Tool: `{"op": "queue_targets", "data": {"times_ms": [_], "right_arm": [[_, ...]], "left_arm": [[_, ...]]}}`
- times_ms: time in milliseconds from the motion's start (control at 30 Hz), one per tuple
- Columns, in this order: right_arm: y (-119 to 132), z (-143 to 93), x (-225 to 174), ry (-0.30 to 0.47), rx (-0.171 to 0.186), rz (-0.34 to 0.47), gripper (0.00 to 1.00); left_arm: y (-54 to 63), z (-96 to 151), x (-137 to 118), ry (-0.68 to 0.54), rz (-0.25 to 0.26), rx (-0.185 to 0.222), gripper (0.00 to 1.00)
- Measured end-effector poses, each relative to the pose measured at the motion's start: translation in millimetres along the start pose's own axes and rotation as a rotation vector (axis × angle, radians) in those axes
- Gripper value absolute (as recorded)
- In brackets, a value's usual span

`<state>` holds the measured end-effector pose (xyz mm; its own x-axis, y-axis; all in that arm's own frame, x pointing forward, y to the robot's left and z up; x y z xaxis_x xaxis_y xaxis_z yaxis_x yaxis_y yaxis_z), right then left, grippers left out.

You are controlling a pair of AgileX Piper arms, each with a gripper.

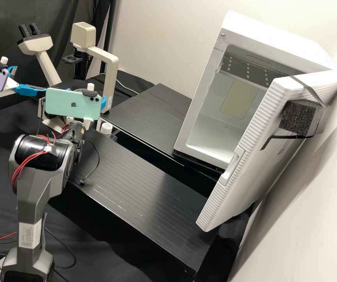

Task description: Take out the petri dish and place it under the microscope.

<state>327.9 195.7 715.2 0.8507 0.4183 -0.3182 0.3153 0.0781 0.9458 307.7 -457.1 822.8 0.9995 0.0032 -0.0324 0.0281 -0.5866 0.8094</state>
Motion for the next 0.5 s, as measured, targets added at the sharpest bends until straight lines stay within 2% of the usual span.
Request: {"op": "queue_targets", "data": {"times_ms": [67,300,500], "right_arm": [[-8.1,0.5,12.8,-0.02,0.012,-0.017,0.0],[-24.6,-0.2,42.3,-0.045,-0.034,-0.058,0.0],[-27.0,-3.3,62.4,-0.036,-0.068,-0.051,0.0]], "left_arm": [[0.0,0.0,0.0,0.0,0.0,0.0,1.0],[0.0,0.0,0.0,0.0,0.0,0.0,1.0],[0.0,0.0,0.0,0.0,0.0,0.0,1.0]]}}
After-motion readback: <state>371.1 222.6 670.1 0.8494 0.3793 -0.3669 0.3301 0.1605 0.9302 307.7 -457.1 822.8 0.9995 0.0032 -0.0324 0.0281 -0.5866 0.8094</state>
